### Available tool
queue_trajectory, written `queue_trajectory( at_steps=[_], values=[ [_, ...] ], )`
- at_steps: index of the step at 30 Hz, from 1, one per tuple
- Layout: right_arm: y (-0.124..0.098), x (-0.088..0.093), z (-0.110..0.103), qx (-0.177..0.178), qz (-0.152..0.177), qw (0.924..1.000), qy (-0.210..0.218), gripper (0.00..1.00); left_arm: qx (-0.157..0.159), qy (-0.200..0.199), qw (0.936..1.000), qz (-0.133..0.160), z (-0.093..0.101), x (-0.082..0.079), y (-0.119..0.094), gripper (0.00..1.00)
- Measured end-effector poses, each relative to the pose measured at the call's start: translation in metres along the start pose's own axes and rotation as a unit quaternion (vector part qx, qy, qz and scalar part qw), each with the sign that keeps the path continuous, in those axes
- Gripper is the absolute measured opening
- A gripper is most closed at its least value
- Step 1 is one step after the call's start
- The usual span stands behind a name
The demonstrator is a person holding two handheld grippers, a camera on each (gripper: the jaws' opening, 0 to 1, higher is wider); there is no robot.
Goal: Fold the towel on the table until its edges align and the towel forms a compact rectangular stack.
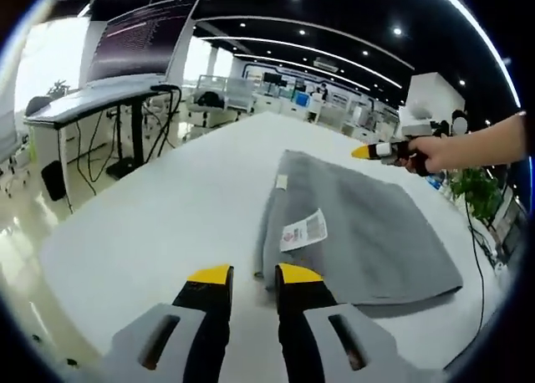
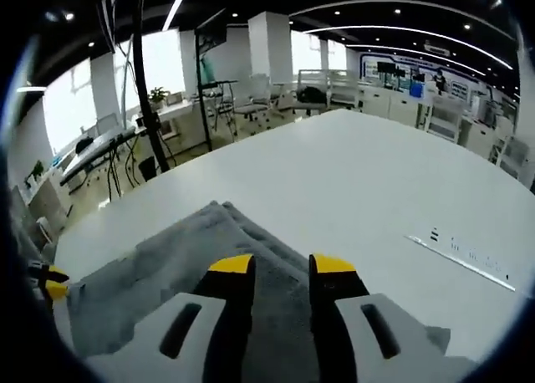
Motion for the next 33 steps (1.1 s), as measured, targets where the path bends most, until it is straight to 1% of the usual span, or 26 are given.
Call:
queue_trajectory(
  at_steps=[2, 4, 5, 6, 8, 15, 19, 20, 24, 28, 31, 33],
  values=[
    [-0.007, 0.011, 0.011, 0.007, -0.008, 0.9999, -0.001, 0.25, 0.003, 0.007, 1.0000, -0.006, 0.004, 0.000, 0.002, 0.20],
    [-0.013, 0.020, 0.018, 0.016, -0.019, 0.9997, -0.001, 0.25, 0.003, 0.009, 0.9999, -0.010, 0.001, 0.002, 0.004, 0.20],
    [-0.016, 0.024, 0.022, 0.019, -0.021, 0.9996, -0.001, 0.25, 0.004, 0.011, 0.9999, -0.012, 0.004, 0.001, 0.004, 0.20],
    [-0.021, 0.029, 0.028, 0.025, -0.026, 0.9993, 0.001, 0.25, 0.004, 0.016, 0.9998, -0.006, 0.007, -0.001, 0.003, 0.20],
    [-0.028, 0.037, 0.036, 0.034, -0.031, 0.9989, 0.005, 0.25, 0.003, 0.022, 0.9997, -0.011, 0.005, -0.002, 0.004, 0.19],
    [-0.049, 0.062, 0.058, 0.051, -0.050, 0.9974, 0.008, 0.25, 0.000, 0.047, 0.9987, -0.022, 0.008, -0.002, 0.008, 0.19],
    [-0.061, 0.075, 0.073, 0.081, -0.062, 0.9947, 0.014, 0.25, 0.000, 0.044, 0.9987, -0.024, 0.008, -0.002, 0.008, 0.18],
    [-0.064, 0.077, 0.074, 0.082, -0.063, 0.9946, 0.014, 0.24, 0.001, 0.044, 0.9987, -0.025, 0.007, -0.002, 0.008, 0.18],
    [-0.064, 0.094, 0.079, 0.076, -0.092, 0.9928, 0.011, 0.25, 0.011, 0.052, 0.9984, -0.022, 0.008, -0.001, 0.010, 0.15],
    [-0.063, 0.100, 0.080, 0.078, -0.089, 0.9928, 0.014, 0.24, 0.004, 0.055, 0.9981, -0.026, 0.011, -0.001, 0.010, 0.15],
    [-0.061, 0.099, 0.079, 0.076, -0.082, 0.9936, 0.017, 0.22, 0.009, 0.058, 0.9979, -0.028, 0.011, 0.000, 0.012, 0.11],
    [-0.057, 0.101, 0.085, 0.073, -0.077, 0.9940, 0.024, 0.21, 0.011, 0.056, 0.9980, -0.027, 0.012, 0.000, 0.012, 0.10]
  ],
)
Point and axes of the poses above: the point that each gripper's makers call its tool centre point, and the gripper's own axes: y roughly forward along the fingers, z roughly to its right, x roughly out of its underside, the point moved 9 cm from there along -y, roughly backward along the fingers, and after that the axes turned 12 degrees about -y, right-handed, at the moved point
